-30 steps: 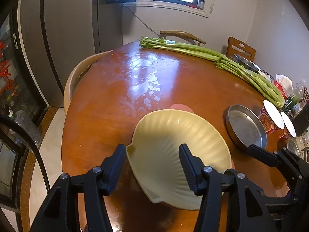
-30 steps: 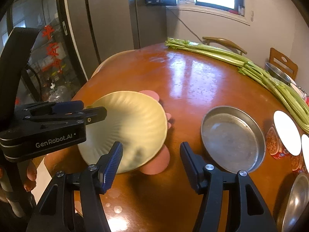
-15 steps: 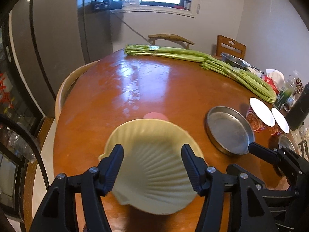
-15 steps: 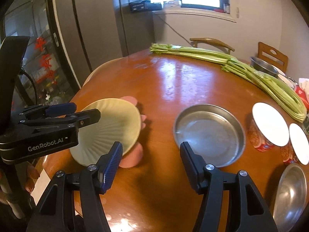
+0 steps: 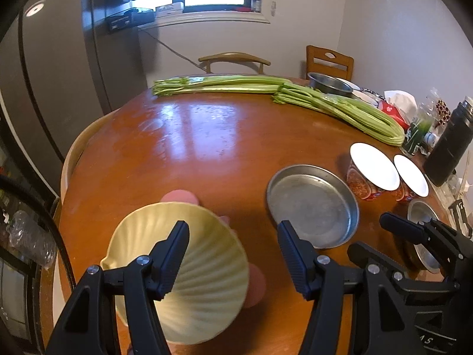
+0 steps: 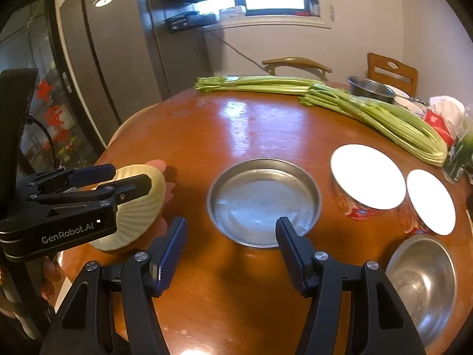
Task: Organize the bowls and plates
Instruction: 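Open the left gripper and withdraw from the cream dish, then move the left gripper to the silver tray's rim and grasp it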
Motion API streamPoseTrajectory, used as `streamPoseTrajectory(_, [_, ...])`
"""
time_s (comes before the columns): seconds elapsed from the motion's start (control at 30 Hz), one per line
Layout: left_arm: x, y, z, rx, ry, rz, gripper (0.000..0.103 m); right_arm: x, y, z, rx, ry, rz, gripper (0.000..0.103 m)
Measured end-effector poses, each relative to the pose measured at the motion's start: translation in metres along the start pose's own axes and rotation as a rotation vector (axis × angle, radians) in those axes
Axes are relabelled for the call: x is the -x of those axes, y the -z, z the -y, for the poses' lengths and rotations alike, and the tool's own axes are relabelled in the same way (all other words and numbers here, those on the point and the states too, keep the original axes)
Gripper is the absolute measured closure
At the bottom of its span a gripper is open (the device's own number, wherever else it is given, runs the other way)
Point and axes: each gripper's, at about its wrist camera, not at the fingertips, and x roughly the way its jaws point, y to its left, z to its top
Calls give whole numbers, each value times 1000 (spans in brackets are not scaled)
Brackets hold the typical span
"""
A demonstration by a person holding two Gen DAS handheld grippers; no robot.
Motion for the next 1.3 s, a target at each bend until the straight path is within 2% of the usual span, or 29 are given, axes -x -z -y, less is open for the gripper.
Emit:
streamPoseTrajectory(0.37, [-17,-13,25,-49,19,-22,41,-6,-4,36,-91,25,-25,39])
streamPoseTrajectory(0.8, [-49,-23,38,-92,11,-85,38,-22,-8,50,-132,40,-56,39])
streamPoseTrajectory(0.83, [-52,-24,40,-97,12,-91,38,-25,-8,51,-141,38,-64,36])
streamPoseTrajectory(0.87, [-55,-26,42,-102,14,-97,38,-28,-8,53,-158,27,-74,27])
streamPoseTrajectory(0.9, [-59,-27,43,-110,14,-104,38,-31,-7,56,-180,10,-87,25])
streamPoseTrajectory(0.97, [-66,-30,45,-127,-1,-116,38,-36,-6,60,-200,-2,-105,25])
streamPoseTrajectory(1.3, [-97,-39,46,-124,3,-179,38,-52,-9,62,-204,58,-124,25])
